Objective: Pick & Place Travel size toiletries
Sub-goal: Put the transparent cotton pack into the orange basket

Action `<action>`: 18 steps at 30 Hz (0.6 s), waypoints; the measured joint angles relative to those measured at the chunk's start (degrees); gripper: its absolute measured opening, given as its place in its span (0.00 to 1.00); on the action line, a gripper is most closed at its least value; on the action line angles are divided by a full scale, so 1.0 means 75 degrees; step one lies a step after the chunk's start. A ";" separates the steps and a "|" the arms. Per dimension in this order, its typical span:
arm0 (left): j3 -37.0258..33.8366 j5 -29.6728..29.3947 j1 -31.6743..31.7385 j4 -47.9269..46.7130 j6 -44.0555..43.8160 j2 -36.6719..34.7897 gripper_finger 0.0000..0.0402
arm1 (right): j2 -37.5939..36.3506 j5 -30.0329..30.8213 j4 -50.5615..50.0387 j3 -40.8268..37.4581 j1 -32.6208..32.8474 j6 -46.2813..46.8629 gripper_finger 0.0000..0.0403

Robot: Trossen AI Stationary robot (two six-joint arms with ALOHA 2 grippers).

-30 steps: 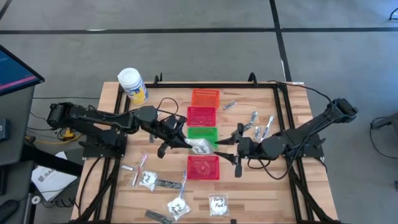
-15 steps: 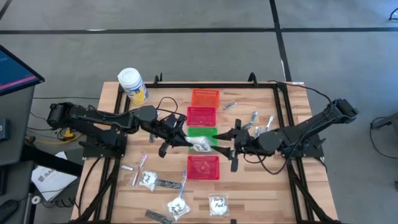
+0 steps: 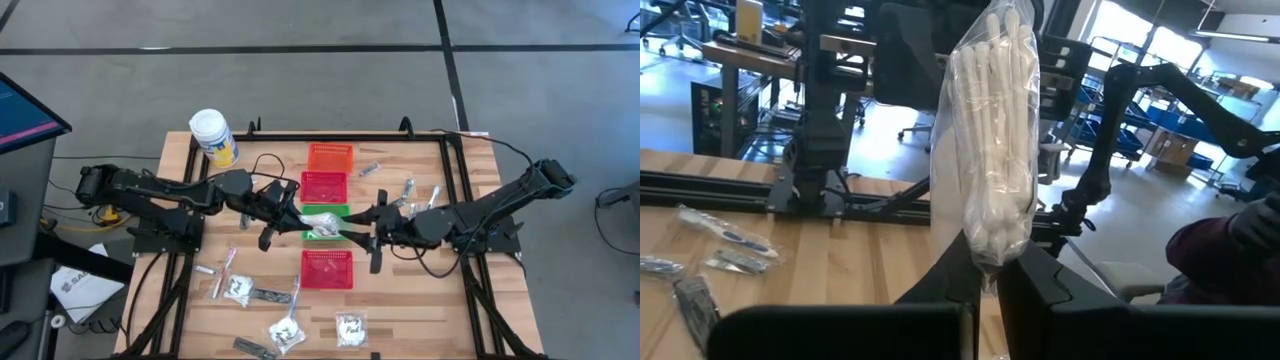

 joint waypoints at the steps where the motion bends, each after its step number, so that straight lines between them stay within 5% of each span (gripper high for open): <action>1: 0.0000 0.0000 0.0000 0.0008 0.0000 0.0000 0.02 | 0.0000 -0.0003 0.0000 0.0000 -0.0027 0.0000 0.30; 11: 0.0000 -0.0047 0.0006 0.0026 0.0000 0.0000 0.02 | 0.0000 -0.0026 -0.0363 0.0000 -0.0316 0.0425 0.03; 18: 0.0000 -0.0034 0.0001 -0.0003 0.0063 -0.0001 0.09 | 0.0000 -0.0020 -0.0391 0.0000 -0.0325 0.0598 0.01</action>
